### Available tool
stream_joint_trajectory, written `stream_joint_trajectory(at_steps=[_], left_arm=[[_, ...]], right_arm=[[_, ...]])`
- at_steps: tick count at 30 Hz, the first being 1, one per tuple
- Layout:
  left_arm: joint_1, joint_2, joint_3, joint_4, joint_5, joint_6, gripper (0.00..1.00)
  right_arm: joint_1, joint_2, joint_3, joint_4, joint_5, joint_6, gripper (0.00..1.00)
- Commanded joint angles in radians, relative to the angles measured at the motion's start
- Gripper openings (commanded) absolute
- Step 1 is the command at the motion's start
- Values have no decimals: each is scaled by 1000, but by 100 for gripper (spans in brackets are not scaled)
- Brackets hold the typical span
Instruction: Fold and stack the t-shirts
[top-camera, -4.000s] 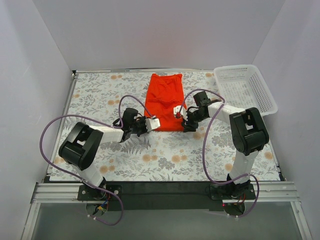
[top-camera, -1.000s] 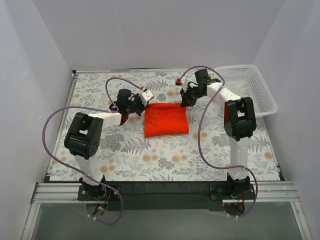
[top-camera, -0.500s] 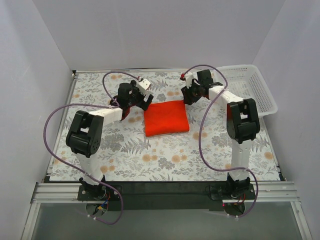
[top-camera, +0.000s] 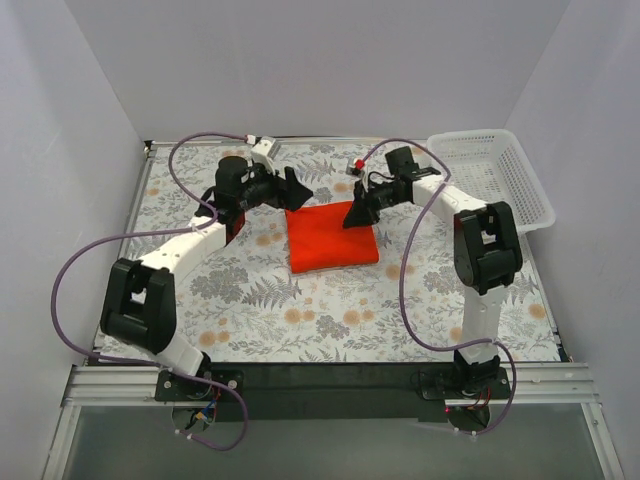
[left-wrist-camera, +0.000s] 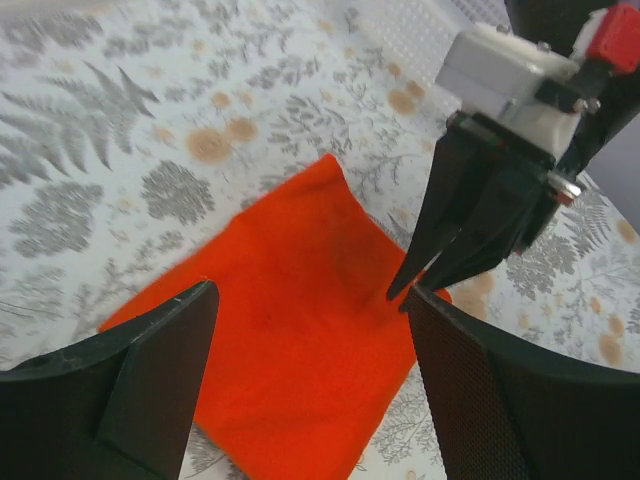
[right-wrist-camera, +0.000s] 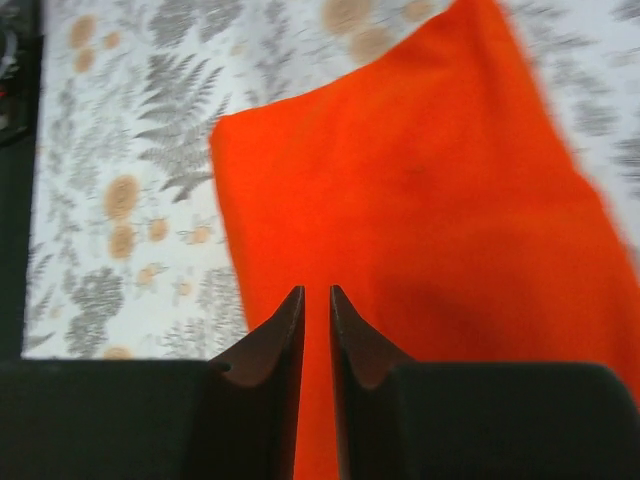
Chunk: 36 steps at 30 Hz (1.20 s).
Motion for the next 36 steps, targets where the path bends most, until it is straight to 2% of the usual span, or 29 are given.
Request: stream_joint_trajectory(at_steps=[1, 7, 11, 15, 20, 24, 29, 32, 36], left_arm=[[0, 126, -7, -43, 96, -199, 70], [0, 300, 59, 39, 130, -322, 69], [3, 436, 136, -9, 55, -353, 68], [24, 496, 173, -16, -22, -399, 69], [43, 524, 202, -13, -22, -420, 68], [44, 481, 201, -2, -12, -382, 69], [44, 282, 126, 6, 2, -310, 70], [43, 179, 67, -2, 72, -342, 70], [25, 131, -12, 41, 221, -469, 70]], right_arm=[[49, 55, -18, -154, -164, -44, 18], [54, 107, -35, -142, -152, 31, 17], [52, 165, -50, -134, -124, 65, 15], [43, 194, -81, -128, -86, 68, 14], [28, 193, -90, -130, -80, 68, 14], [17, 126, -75, -179, -121, -4, 17], [-41, 26, 32, -230, -150, -23, 20], [-63, 61, 101, -211, -99, 57, 22], [-67, 160, 218, -106, 26, 339, 26]])
